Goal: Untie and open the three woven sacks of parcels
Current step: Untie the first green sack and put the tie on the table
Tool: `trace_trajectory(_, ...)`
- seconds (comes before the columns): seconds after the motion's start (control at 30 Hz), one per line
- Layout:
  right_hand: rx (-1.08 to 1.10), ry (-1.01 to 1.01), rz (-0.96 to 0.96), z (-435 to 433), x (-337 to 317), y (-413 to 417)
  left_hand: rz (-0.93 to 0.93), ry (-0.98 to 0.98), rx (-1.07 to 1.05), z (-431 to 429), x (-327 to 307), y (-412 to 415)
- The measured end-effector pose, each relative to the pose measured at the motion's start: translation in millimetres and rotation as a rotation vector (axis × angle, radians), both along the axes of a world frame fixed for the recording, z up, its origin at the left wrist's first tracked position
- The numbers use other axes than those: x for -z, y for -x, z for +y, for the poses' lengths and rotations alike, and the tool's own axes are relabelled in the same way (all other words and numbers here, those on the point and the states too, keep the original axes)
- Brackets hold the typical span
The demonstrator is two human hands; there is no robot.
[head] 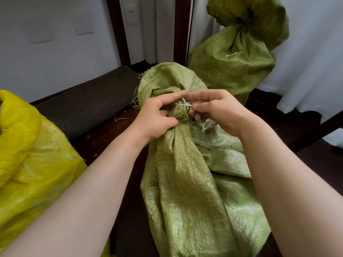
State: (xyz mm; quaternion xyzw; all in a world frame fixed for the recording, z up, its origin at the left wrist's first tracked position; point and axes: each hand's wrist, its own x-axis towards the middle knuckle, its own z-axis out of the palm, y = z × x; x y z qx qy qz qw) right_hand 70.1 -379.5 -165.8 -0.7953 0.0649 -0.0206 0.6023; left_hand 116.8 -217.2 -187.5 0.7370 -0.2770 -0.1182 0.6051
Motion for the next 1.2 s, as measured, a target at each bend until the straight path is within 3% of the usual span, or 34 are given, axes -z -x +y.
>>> trace_trajectory(0.23,0.091,0.048,-0.013,4,-13,0,-0.003,0.023,-0.081,-4,-3,-1)
trace_trajectory(0.4,0.292,0.433,-0.151,8,-27,0,-0.014,-0.022,-0.157,-1,3,-5)
trace_trajectory(0.53,0.376,0.557,-0.3,21,-40,2,-0.032,-0.044,-0.179,-1,3,-5)
trace_trajectory(0.73,0.158,0.874,-0.028,27,-40,1,-0.114,-0.076,-0.174,-3,2,-4)
trace_trajectory(0.93,0.116,0.796,0.001,25,-35,-3,-0.084,0.05,-0.204,-6,0,-3)
trace_trajectory(1.2,0.07,0.674,0.012,33,-39,-3,-0.177,-0.047,-0.228,-6,0,-5)
